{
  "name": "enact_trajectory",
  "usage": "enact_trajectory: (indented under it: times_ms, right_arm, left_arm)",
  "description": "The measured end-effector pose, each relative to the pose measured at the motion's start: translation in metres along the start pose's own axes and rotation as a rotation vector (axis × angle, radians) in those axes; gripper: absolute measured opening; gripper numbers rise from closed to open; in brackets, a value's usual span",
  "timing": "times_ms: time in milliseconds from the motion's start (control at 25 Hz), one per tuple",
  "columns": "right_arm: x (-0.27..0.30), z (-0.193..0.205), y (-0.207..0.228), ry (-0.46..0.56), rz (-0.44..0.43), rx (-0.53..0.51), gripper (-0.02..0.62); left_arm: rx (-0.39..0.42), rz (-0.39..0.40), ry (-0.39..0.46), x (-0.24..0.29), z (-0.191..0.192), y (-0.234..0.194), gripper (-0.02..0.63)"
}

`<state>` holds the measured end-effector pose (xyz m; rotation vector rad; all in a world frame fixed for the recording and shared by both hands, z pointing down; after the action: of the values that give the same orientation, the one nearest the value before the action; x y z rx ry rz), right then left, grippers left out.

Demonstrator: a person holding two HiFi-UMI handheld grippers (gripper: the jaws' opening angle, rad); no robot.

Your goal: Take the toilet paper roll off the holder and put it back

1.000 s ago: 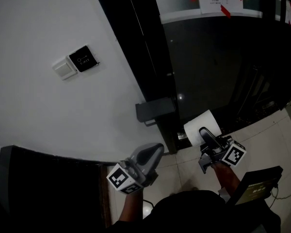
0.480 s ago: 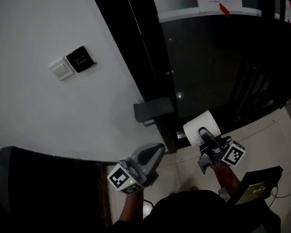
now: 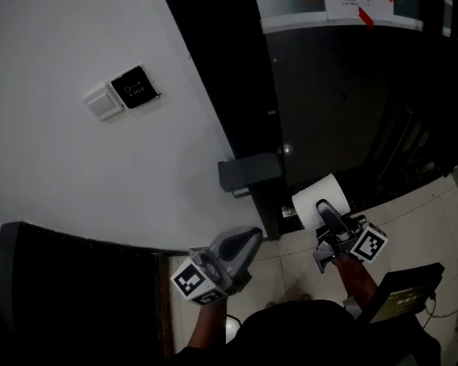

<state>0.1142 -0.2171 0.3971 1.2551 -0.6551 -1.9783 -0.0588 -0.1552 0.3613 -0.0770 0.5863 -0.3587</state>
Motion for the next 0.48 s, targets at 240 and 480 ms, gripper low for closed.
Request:
enact_trajectory:
  times_ms: [240,480]
  right_arm:
    - [0.011,0.005,0.008,0.001,0.006,0.012,0.468]
    - [0.022,0.000,0.046,0.083,0.069,0.123,0.468]
  left_arm:
    - [0.008,-0.031,0.001,-0.006,-0.005,-0.008,-0.003]
    - [0.011,-0.065,0.002,-0.019,-0.009,-0.013,-0.003]
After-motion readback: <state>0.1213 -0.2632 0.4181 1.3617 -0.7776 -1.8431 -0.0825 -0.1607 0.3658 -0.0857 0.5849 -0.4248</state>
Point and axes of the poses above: the fingertips, and each gripper's own axes: x forward along the fingers, y to its right, z out of its underside, the point moved 2 cm from there along -x, backward along the fingers, and after that the axes turned 14 degrees about y, right-handed, at the moved point
